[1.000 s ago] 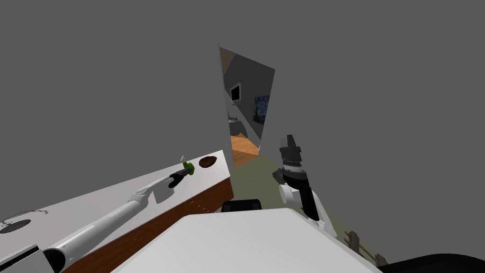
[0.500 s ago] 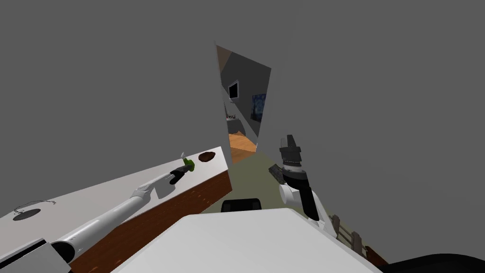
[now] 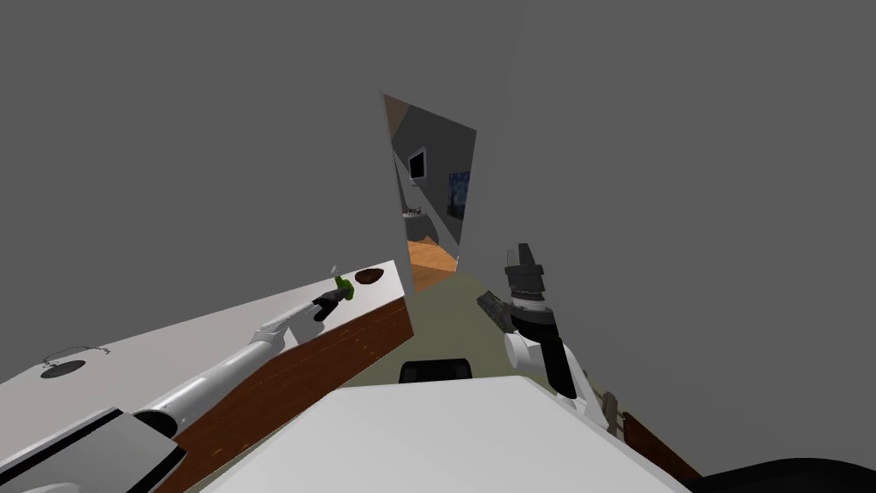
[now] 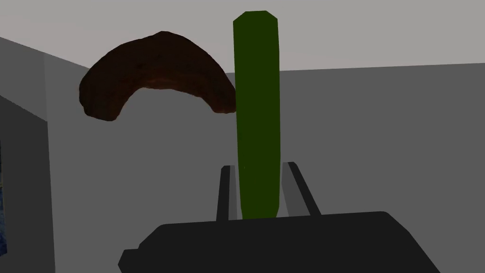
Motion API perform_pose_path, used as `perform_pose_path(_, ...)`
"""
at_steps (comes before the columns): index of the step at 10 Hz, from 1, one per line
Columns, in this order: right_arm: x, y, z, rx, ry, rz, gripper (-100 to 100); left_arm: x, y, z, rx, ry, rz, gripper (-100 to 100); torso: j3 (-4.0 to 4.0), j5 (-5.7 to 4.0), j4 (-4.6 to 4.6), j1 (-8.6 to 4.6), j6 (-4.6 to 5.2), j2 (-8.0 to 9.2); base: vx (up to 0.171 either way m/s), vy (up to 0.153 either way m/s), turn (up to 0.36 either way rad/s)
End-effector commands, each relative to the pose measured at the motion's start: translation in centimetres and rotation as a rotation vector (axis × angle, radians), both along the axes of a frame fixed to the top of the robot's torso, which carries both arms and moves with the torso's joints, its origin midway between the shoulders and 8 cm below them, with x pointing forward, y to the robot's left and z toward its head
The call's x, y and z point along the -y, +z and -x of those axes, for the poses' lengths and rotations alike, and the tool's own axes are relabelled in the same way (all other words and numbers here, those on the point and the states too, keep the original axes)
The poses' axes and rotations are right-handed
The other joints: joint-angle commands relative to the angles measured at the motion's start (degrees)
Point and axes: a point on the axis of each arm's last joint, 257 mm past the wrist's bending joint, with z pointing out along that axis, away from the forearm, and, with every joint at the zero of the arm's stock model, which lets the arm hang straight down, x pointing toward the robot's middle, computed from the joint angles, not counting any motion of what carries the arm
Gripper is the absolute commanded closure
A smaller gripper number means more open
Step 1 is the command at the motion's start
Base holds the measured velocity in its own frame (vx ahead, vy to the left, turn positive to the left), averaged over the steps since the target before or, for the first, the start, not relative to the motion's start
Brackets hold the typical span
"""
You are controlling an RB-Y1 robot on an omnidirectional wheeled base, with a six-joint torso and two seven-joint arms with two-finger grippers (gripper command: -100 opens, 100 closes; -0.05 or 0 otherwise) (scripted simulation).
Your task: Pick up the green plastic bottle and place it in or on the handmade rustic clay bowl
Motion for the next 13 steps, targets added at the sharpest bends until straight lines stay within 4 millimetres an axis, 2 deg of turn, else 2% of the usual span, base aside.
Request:
perform_pose_path(1,0.0,0.0,0.0,0.0,0.0,0.0,0,0.2,0.7,-1.1,0.028,0.0,-0.003,100,0.0,0.0,0.0,0.0,0.0,0.0,-0.06,-0.148,-0.03)
perform_pose_path(3,0.0,0.0,0.0,0.0,0.0,0.0,0,0.1,3.1,-2.8,0.079,0.003,-0.027,100,-0.22,0.02,-0.07,0.11,0.0,-0.41,0.066,-0.125,0.022)
perform_pose_path(8,0.0,0.0,0.0,0.0,0.0,0.0,0,-0.9,7.5,-4.8,0.16,0.021,-0.076,100,-0.71,0.11,-0.26,0.5,-0.03,-1.24,0.191,-0.056,0.058)
perform_pose_path(10,0.0,0.0,0.0,0.0,0.0,0.0,0,-0.9,7.6,-4.9,0.163,0.021,-0.077,100,-0.69,0.12,-0.26,0.58,-0.08,-1.19,0.116,-0.029,0.036)
perform_pose_path(11,0.0,0.0,0.0,0.0,0.0,0.0,0,-0.9,7.8,-5.0,0.166,0.02,-0.077,-100,-0.55,0.16,-0.24,0.68,-0.1,-0.9,0.015,-0.004,-0.005)
perform_pose_path(13,0.0,0.0,0.0,0.0,0.0,0.0,0,-0.9,7.8,-5.0,0.166,0.02,-0.077,-100,-0.36,0.19,-0.16,0.76,-0.12,-0.58,0.003,-0.001,0.0)
